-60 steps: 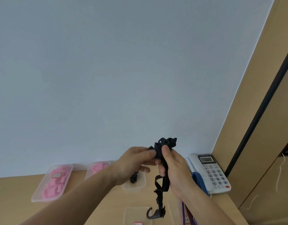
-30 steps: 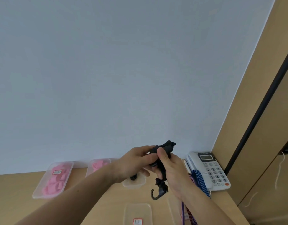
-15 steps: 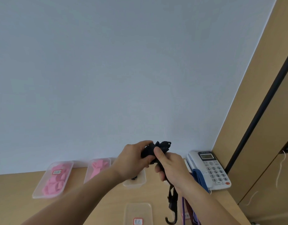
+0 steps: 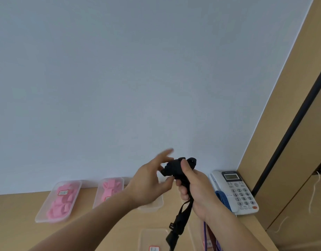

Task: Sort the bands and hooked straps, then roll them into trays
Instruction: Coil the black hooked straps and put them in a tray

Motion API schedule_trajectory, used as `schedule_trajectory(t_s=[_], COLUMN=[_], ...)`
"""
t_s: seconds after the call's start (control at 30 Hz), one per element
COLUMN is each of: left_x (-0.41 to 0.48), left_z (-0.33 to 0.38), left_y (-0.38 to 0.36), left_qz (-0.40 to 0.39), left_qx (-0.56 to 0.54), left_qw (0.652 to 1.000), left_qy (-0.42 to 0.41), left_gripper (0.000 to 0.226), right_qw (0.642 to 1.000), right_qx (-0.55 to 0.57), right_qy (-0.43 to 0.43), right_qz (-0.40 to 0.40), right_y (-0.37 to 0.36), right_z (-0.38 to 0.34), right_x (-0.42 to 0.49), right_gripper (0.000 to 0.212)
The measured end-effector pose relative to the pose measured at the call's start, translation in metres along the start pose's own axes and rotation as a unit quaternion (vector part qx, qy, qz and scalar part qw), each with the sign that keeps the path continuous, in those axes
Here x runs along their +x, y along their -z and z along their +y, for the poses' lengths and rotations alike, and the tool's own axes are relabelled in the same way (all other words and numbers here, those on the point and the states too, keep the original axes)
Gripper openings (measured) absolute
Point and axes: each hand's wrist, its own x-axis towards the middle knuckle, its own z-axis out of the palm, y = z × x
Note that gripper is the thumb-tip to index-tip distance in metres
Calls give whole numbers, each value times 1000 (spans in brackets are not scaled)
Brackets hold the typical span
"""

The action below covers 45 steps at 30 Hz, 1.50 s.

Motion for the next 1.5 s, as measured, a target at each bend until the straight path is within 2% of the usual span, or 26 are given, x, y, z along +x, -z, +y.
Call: schedule_trajectory(t_s=[0.03, 0.1, 0.13, 0.2, 0.3, 0.4, 0.5, 0.6, 0.67, 0.8, 0.97, 1.03, 1.07, 1.1, 1.13, 1.17, 1.2, 1.27, 1.33, 1.4, 1.47, 1.5], left_x=[1, 7, 9, 10, 9, 8, 6, 4, 2, -4, -5, -8, -10, -12, -14, -15, -14, -7, -2, -2, -4, -6], left_z=[2, 5, 7, 9, 7, 3, 5, 7, 8, 10, 6, 0, -3, -3, -1, 3, 8, 13, 16, 17, 14, 12], left_y=[5, 17, 20, 23, 22, 22, 20, 15, 12, 5, -4, -5, -7, -7, -6, -5, -2, 7, 14, 19, 21, 21], left_qz=[-39, -105, -146, -205, -180, -102, -56, -12, 19, 40, 66, 58, 57, 49, 26, -8, -38, -101, -166, -193, -193, -178], left_qx=[-117, -298, -340, -371, -386, -324, -208, -75, 9, 112, 270, 308, 284, 216, 113, -1, -108, -251, -295, -303, -305, -299], left_qw=[987, 914, 888, 871, 878, 920, 962, 992, 999, 988, 924, 905, 917, 948, 983, 999, 992, 940, 913, 913, 917, 923], left_qy=[104, 254, 274, 249, 217, 198, 169, 100, 30, -101, -260, -288, -276, -230, -146, -42, 62, 207, 228, 195, 170, 163], left_gripper=[71, 60, 52, 41, 36, 33, 42, 42, 42, 39, 55, 60, 60, 59, 61, 65, 70, 69, 47, 30, 29, 32], right_qw=[1000, 998, 997, 994, 994, 992, 990, 994, 996, 997, 999, 999, 999, 999, 998, 995, 992, 985, 981, 981, 978, 975], right_qx=[0, -6, -11, -21, -57, -115, -114, -76, -43, -23, -3, -3, -10, -20, -36, -59, -85, -124, -147, -147, -157, -174], right_qy=[15, 46, 62, 78, 54, 20, 4, 0, -7, -24, -19, -8, 2, 17, 37, 63, 86, 110, 115, 113, 121, 127], right_qz=[-5, -29, -47, -77, -76, -56, -80, -80, -81, -68, -50, -46, -45, -44, -45, -44, -44, -46, -54, -58, -58, -54], right_y=[2, 3, 3, 1, 1, 5, 6, 2, 1, -2, -5, -4, -3, -2, -2, -1, 0, 2, 4, 5, 8, 9], right_z=[-1, -1, -1, 1, -2, -2, 1, 0, -2, -5, 1, 2, 2, 1, 0, -2, -3, -5, -3, -1, 0, 0], right_x=[0, -1, -3, -5, -6, -6, -6, -7, -7, -7, -9, -11, -12, -13, -14, -15, -15, -16, -16, -15, -14, -13], right_gripper=[52, 51, 50, 49, 53, 61, 70, 61, 54, 61, 60, 58, 57, 56, 56, 57, 58, 50, 34, 32, 33, 26])
